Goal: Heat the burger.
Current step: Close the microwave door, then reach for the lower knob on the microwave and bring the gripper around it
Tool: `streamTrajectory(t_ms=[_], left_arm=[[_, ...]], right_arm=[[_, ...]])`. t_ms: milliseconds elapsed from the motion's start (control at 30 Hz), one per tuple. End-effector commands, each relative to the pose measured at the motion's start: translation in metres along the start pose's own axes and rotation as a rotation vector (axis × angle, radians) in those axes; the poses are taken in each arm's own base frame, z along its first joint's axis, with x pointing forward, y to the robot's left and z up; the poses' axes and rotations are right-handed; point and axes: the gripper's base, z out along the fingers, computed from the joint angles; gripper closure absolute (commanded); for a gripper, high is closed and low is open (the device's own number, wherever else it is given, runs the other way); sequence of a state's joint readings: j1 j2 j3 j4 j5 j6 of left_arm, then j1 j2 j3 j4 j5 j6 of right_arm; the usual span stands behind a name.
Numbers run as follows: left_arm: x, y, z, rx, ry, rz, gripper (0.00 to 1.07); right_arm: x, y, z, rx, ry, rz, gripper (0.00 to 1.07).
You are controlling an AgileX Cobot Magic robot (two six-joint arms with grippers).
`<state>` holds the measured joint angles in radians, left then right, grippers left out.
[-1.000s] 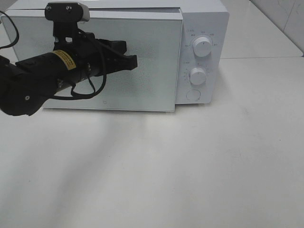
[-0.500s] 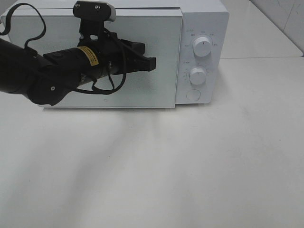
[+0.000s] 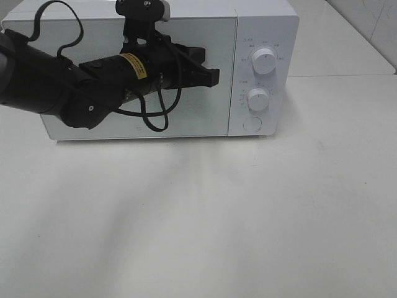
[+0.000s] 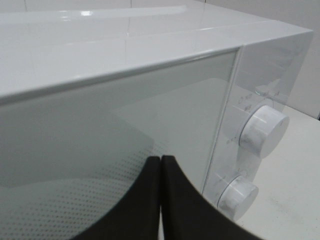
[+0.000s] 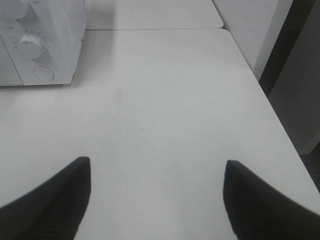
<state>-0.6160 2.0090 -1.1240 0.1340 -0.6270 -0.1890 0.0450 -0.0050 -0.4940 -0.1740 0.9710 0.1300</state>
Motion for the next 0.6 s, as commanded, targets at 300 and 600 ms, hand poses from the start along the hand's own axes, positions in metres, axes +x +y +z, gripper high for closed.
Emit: streamTrajectory(t_ms=[300, 600], left_arm=[[-0.018, 0.009, -0.013, -0.063, -0.045, -0.156, 1.04], [-0.009, -0.027, -0.084, 0.048, 0.185, -0.173, 0.12]], right_arm=[[0.001, -0.001, -0.004, 0.000, -0.034, -0.004, 0.36], [0.001, -0.001, -0.004, 0.000, -0.034, -0.005, 0.36]])
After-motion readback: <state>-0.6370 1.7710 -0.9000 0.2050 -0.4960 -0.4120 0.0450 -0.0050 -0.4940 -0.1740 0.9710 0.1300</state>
